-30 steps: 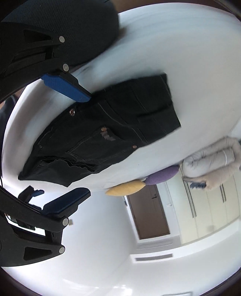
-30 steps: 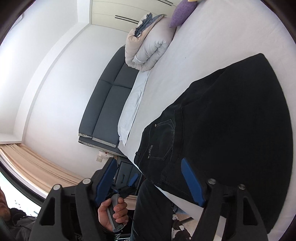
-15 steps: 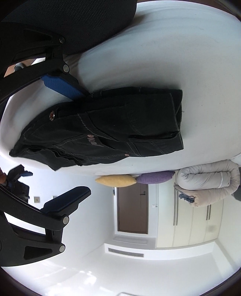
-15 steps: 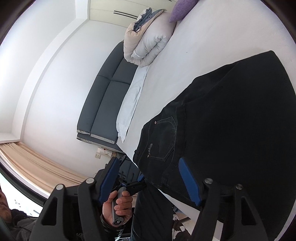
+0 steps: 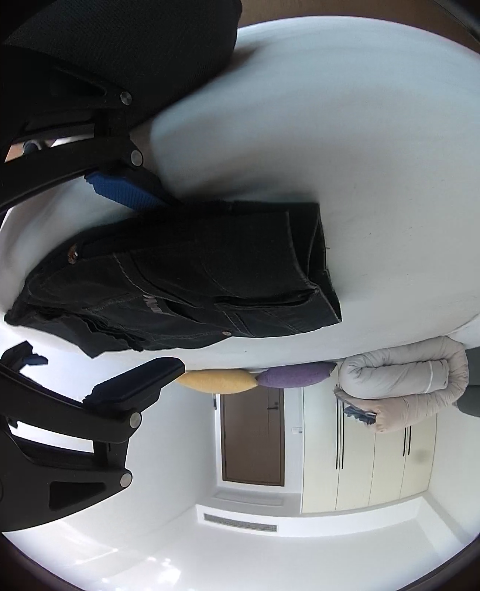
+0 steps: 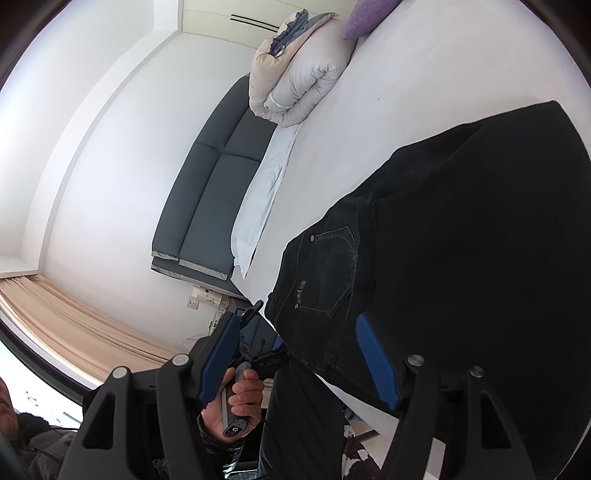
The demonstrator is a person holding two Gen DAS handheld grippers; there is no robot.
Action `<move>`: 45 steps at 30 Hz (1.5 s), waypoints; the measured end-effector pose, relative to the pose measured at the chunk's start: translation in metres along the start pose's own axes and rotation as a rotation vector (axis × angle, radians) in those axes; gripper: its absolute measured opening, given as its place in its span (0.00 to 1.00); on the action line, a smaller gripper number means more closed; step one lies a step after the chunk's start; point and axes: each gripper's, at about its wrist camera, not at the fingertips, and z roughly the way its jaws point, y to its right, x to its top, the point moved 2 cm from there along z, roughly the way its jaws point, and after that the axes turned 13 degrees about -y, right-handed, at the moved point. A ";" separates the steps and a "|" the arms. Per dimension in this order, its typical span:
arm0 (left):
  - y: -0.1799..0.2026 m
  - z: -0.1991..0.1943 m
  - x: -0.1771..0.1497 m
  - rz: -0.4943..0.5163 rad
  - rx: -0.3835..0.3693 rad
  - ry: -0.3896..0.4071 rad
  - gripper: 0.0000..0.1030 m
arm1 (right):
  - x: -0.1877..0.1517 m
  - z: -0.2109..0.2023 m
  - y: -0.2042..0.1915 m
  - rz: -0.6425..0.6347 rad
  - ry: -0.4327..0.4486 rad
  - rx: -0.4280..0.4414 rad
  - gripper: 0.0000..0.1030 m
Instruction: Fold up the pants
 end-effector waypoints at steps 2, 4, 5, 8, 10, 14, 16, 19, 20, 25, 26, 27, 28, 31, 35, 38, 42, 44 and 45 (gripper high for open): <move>0.000 0.006 0.006 -0.031 -0.051 -0.006 0.73 | 0.001 0.004 -0.003 -0.010 -0.011 -0.003 0.66; 0.003 0.009 0.015 -0.027 -0.080 -0.009 0.69 | 0.004 0.008 -0.006 -0.020 -0.023 -0.011 0.65; 0.004 0.008 0.017 -0.021 -0.082 -0.008 0.61 | 0.006 0.010 -0.007 -0.025 -0.028 -0.018 0.65; 0.007 0.007 0.018 -0.019 -0.087 -0.004 0.40 | 0.015 0.019 -0.010 -0.033 -0.046 -0.042 0.63; 0.001 0.007 0.021 -0.045 -0.089 0.003 0.30 | 0.025 0.029 -0.011 -0.034 -0.069 -0.061 0.59; -0.007 0.007 0.026 -0.068 -0.095 0.015 0.20 | 0.041 0.060 -0.008 -0.020 -0.132 -0.121 0.47; 0.004 0.006 0.026 -0.012 -0.066 0.020 0.16 | 0.049 0.079 -0.003 0.003 -0.178 -0.170 0.35; 0.033 0.006 0.024 0.111 -0.007 0.026 0.13 | 0.055 0.100 0.012 0.057 -0.224 -0.219 0.26; 0.040 0.006 0.024 0.132 0.004 0.027 0.13 | 0.056 0.104 0.017 0.075 -0.226 -0.228 0.24; 0.077 0.009 0.013 0.258 0.066 0.026 0.13 | 0.053 0.112 0.046 0.160 -0.236 -0.258 0.00; 0.085 0.010 0.009 0.282 0.074 0.024 0.13 | 0.051 0.113 0.049 0.167 -0.231 -0.251 0.00; 0.097 0.012 0.003 0.328 0.089 0.022 0.13 | 0.049 0.112 0.052 0.171 -0.225 -0.243 0.00; 0.106 0.015 -0.002 0.363 0.103 0.020 0.13 | 0.048 0.112 0.055 0.172 -0.218 -0.236 0.00; 0.141 0.028 -0.020 0.486 0.141 0.002 0.13 | 0.046 0.111 0.057 0.157 -0.210 -0.228 0.00; 0.188 0.056 -0.056 0.686 0.201 -0.042 0.13 | 0.043 0.089 0.053 0.163 -0.165 -0.145 0.12; 0.217 0.084 -0.092 0.850 0.257 -0.091 0.13 | 0.041 0.039 0.048 0.175 -0.023 -0.036 0.67; 0.235 0.137 -0.151 1.050 0.331 -0.192 0.13 | 0.040 -0.031 0.058 0.221 0.102 0.064 0.79; 0.235 0.170 -0.189 1.186 0.403 -0.260 0.13 | 0.037 -0.057 0.062 0.220 0.127 0.102 0.79; 0.230 0.188 -0.212 1.261 0.439 -0.305 0.13 | 0.035 -0.069 0.063 0.212 0.136 0.100 0.82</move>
